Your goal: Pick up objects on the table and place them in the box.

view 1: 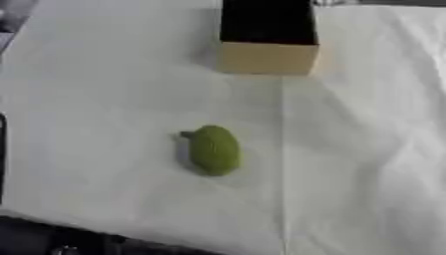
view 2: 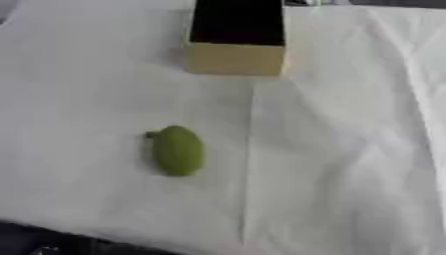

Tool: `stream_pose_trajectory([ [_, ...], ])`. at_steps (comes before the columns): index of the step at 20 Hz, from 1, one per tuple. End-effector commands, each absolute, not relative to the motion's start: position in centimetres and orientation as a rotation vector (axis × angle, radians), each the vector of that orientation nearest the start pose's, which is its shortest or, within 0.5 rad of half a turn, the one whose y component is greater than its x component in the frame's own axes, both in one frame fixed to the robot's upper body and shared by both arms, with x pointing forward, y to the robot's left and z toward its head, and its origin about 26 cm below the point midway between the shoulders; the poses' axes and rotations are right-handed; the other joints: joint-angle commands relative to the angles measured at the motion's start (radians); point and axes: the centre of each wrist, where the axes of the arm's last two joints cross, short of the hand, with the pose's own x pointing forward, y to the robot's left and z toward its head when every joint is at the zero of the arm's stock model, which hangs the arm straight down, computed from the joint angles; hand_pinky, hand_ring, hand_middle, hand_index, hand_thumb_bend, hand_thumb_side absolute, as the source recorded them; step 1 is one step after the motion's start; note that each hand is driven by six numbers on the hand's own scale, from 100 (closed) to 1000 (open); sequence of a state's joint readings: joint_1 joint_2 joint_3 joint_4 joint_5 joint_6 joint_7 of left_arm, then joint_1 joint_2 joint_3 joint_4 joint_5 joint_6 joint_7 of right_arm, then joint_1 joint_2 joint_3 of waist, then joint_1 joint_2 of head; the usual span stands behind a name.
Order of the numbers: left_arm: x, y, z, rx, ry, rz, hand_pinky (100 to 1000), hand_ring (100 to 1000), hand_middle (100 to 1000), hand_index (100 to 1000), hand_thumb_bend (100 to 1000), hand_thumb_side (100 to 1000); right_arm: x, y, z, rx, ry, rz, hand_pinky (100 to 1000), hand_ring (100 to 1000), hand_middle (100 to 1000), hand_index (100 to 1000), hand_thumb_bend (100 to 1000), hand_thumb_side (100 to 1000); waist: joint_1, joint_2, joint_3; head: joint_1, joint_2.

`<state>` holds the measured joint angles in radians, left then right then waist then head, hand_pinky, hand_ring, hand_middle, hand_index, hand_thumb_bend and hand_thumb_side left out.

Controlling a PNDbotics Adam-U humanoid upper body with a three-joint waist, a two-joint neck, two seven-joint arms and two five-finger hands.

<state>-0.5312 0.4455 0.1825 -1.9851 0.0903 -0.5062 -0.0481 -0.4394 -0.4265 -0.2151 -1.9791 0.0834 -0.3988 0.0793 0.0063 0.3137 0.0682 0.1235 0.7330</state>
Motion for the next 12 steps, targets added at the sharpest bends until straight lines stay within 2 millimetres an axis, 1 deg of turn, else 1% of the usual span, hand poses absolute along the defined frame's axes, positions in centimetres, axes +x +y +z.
stream_pose_trajectory([
  [1, 30.18, 29.84, 30.34, -0.265, 3.131, 0.532, 631, 573, 531, 870, 426, 269, 29.89, -31.37, 27.48, 0.571, 3.264, -0.701, 883, 890, 608, 789, 100, 207, 0.002, -0.022, -0.002, 0.024, -0.005],
  [4, 30.25, 29.58, 30.26, -0.236, 3.134, 0.532, 629, 569, 527, 851, 423, 275, 29.88, -31.39, 27.46, 0.574, 3.264, -0.703, 883, 891, 608, 790, 100, 208, 0.002, -0.021, -0.002, 0.034, -0.01],
  [7, 30.28, 29.46, 30.25, -0.172, 3.14, 0.536, 636, 571, 531, 828, 432, 285, 29.88, -31.38, 27.46, 0.573, 3.263, -0.705, 884, 891, 609, 791, 100, 208, 0.002, -0.021, -0.002, 0.031, -0.013],
  [8, 30.27, 29.48, 30.26, -0.154, 3.138, 0.542, 641, 575, 539, 785, 422, 289, 29.88, -31.38, 27.46, 0.573, 3.263, -0.705, 884, 891, 609, 791, 100, 208, 0.001, -0.021, -0.002, 0.026, -0.016],
  [9, 30.26, 29.55, 30.27, -0.141, 3.136, 0.547, 646, 578, 543, 740, 436, 300, 29.88, -31.39, 27.46, 0.574, 3.263, -0.704, 884, 891, 608, 791, 100, 208, 0.001, -0.021, -0.001, 0.018, -0.02],
  [10, 30.24, 29.65, 30.26, -0.131, 3.133, 0.549, 644, 575, 538, 730, 438, 303, 29.87, -31.41, 27.46, 0.575, 3.263, -0.703, 884, 891, 608, 791, 100, 208, 0.001, -0.021, -0.001, 0.008, -0.024],
  [12, 30.19, 29.89, 30.14, -0.116, 3.14, 0.537, 639, 568, 525, 682, 451, 299, 29.87, -31.43, 27.46, 0.577, 3.263, -0.701, 884, 891, 608, 791, 100, 208, 0.001, -0.021, -0.001, -0.011, -0.036],
])
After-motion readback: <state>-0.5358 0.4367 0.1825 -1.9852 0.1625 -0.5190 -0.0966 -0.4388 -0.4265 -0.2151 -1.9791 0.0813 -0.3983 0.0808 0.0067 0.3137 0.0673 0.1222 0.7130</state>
